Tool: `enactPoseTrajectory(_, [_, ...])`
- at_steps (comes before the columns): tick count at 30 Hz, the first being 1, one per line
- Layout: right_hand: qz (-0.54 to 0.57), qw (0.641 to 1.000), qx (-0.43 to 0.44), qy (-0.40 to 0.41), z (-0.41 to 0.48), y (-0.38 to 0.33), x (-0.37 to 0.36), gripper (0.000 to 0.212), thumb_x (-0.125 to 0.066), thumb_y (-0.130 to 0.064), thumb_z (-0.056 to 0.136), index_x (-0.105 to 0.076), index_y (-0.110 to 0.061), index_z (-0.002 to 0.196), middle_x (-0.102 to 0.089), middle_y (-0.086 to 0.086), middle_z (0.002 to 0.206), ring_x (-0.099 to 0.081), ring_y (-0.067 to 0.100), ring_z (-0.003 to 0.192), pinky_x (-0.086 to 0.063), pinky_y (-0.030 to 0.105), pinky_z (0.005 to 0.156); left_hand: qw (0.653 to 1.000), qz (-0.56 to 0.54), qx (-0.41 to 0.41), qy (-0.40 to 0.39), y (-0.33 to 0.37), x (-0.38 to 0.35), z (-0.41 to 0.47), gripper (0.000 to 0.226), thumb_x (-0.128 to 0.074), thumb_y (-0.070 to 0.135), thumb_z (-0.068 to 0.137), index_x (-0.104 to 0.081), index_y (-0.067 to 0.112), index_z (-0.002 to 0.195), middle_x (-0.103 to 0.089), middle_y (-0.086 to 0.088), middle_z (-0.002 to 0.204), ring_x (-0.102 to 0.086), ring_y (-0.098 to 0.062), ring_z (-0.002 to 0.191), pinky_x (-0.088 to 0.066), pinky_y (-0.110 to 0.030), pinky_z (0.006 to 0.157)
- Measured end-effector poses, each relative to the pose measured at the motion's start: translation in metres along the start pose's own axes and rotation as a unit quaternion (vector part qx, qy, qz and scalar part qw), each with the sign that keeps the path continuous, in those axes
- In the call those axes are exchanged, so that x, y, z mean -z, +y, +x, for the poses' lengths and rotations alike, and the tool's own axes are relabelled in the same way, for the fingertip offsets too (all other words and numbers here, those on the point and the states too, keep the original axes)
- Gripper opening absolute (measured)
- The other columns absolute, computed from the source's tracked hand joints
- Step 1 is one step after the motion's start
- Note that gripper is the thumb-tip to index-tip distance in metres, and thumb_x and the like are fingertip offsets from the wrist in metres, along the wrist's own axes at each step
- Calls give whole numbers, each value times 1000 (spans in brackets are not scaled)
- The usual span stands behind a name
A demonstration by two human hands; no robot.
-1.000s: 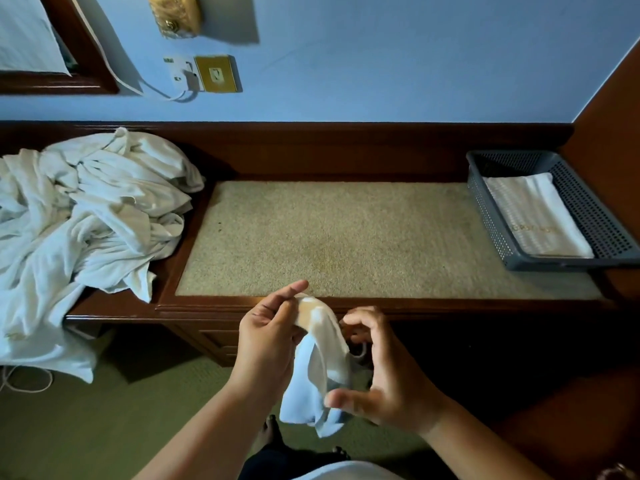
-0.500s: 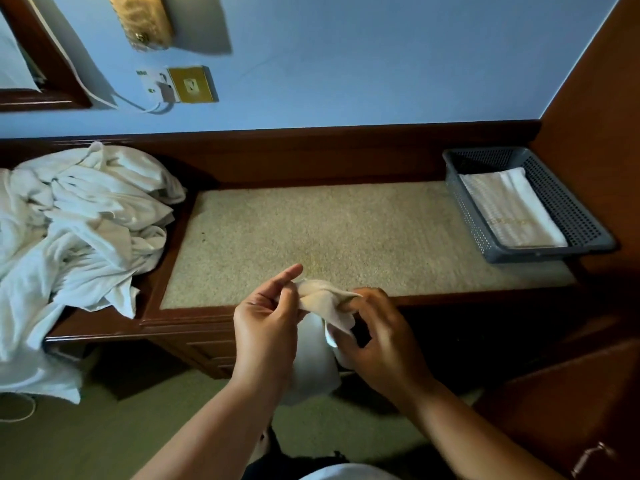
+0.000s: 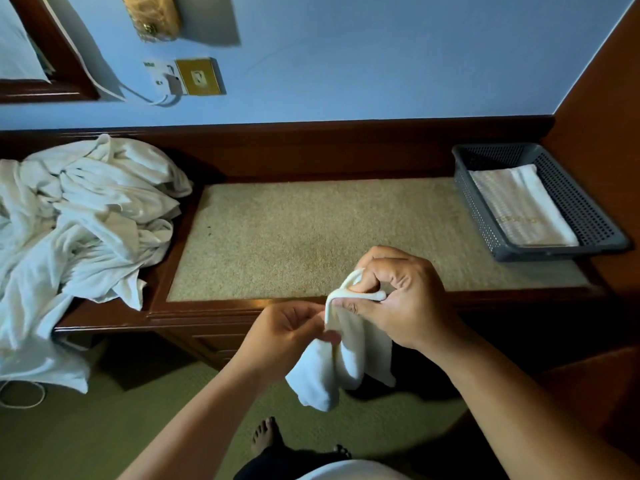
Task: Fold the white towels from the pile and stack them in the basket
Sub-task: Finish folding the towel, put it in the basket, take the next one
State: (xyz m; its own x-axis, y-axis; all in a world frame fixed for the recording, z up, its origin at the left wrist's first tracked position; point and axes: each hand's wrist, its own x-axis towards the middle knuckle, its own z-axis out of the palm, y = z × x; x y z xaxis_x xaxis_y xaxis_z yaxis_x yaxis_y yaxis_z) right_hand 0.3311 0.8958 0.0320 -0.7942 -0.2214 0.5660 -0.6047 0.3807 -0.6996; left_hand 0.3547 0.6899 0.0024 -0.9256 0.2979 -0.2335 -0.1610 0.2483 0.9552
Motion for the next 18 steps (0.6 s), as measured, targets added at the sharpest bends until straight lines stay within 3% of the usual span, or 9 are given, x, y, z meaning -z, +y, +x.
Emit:
enactPoseTrajectory(3, [39, 998, -14, -41, 0, -4, 2, 31, -94, -12, 65, -63, -10, 62, -67, -2, 75, -66, 11, 70, -50, 20, 63, 991, 120, -48, -21, -6, -3, 2, 27, -66, 41, 87, -68, 15, 81, -58, -1, 69, -50, -13, 66, -41, -52, 63])
enactPoseTrajectory(5, [48, 998, -25, -43, 1, -4, 4, 34, -94, -16, 65, -61, -10, 60, -65, -3, 72, -64, 12, 67, -49, 22, 61, 990, 106, -93, -2, -5, -8, 1, 19, -64, 30, 92, -63, 12, 84, -55, -4, 78, -50, -18, 70, -43, -40, 65])
enactPoseTrajectory(7, [49, 997, -52, -38, 3, -3, 9, 38, -93, -26, 65, -58, -12, 59, -60, -4, 66, -58, 17, 60, -46, 30, 56, 994, 7, -106, 11, -3, -12, -2, 18, -58, 22, 99, -59, 6, 92, -55, -13, 84, -50, -22, 72, -45, -37, 66])
enactPoseTrajectory(10, [23, 992, -113, -42, 4, -3, 23, 45, -93, -37, 63, -50, -25, 57, -55, -10, 59, -52, 10, 55, -40, 28, 54, 989, -59, -128, 35, 1, -15, -4, 28, -52, 33, 102, -55, 6, 94, -52, -13, 81, -46, -20, 73, -40, -37, 66])
enactPoseTrajectory(14, [-7, 984, -176, -38, 1, -8, 37, 56, -95, -41, 56, -41, -26, 53, -57, -17, 56, -54, 3, 55, -39, 21, 55, 980, -13, -189, 53, 12, -24, -9, 20, -47, 29, 103, -52, 10, 98, -49, 2, 73, -42, -11, 65, -37, -25, 58])
enactPoseTrajectory(16, [-25, 982, -184, -41, 1, -11, 38, 55, -94, -51, 53, -45, -25, 55, -52, -14, 55, -48, 3, 54, -36, 19, 52, 975, -13, -215, 58, 17, -31, -11, 16, -46, 25, 104, -47, 11, 100, -47, 0, 67, -39, -12, 56, -34, -27, 51])
enactPoseTrajectory(18, [-38, 980, -189, -48, -1, -15, 37, 55, -94, -48, 52, -46, -24, 55, -47, -14, 53, -44, 4, 52, -32, 19, 49, 960, 40, -271, 66, 19, -35, -10, 21, -49, 35, 104, -45, 15, 99, -48, 5, 73, -39, -10, 59, -36, -27, 53])
